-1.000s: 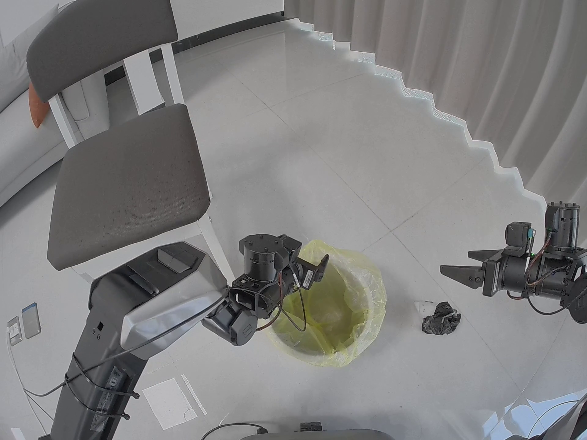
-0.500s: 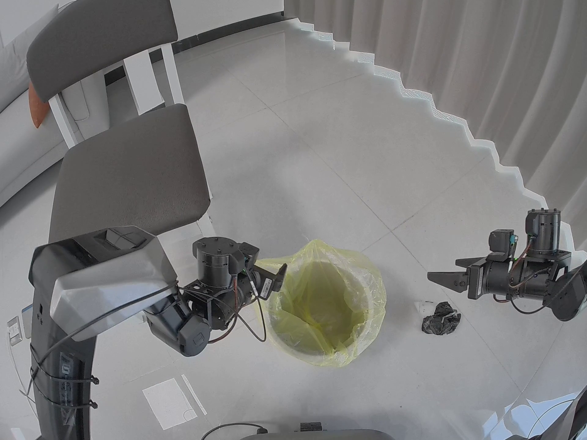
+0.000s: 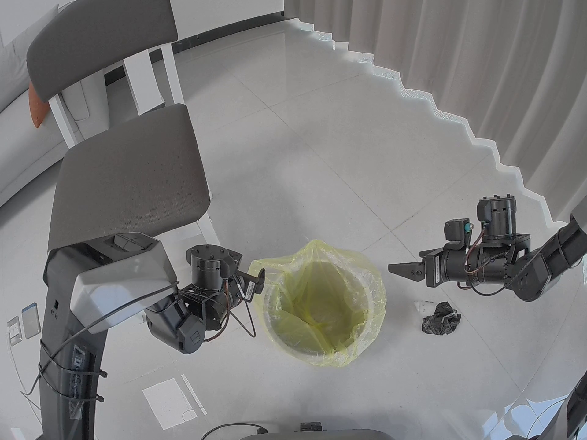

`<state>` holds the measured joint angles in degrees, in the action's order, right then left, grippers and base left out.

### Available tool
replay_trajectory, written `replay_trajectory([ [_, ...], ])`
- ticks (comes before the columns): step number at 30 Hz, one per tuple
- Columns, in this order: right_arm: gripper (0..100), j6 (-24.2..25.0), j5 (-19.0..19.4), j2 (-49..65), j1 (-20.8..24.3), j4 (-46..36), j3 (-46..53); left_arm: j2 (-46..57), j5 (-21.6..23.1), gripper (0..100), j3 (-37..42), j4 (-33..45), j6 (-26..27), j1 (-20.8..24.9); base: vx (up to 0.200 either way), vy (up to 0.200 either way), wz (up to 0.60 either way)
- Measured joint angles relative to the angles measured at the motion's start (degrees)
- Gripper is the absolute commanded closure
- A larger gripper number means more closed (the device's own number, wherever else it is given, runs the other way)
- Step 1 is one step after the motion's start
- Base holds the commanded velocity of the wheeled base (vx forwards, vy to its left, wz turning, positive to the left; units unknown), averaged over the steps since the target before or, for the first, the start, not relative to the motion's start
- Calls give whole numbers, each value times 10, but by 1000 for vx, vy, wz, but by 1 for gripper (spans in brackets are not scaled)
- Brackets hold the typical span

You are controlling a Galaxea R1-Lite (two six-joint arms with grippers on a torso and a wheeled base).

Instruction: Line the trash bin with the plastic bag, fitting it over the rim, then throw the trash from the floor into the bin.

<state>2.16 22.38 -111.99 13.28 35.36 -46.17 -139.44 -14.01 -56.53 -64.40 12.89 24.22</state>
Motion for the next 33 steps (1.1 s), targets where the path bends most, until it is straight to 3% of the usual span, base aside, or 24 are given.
replay_trajectory([
  [15,0,-22,-2,-54,19,-5,-42,-105,-32,0,-113,52,-17,-9,0,0,0],
  [20,0,-24,-2,-79,19,-10,-71,-108,-32,0,-118,68,-47,-2,0,0,0],
  [33,0,-58,-2,-169,2,-19,-139,-71,-32,0,-108,64,-54,4,0,0,0],
])
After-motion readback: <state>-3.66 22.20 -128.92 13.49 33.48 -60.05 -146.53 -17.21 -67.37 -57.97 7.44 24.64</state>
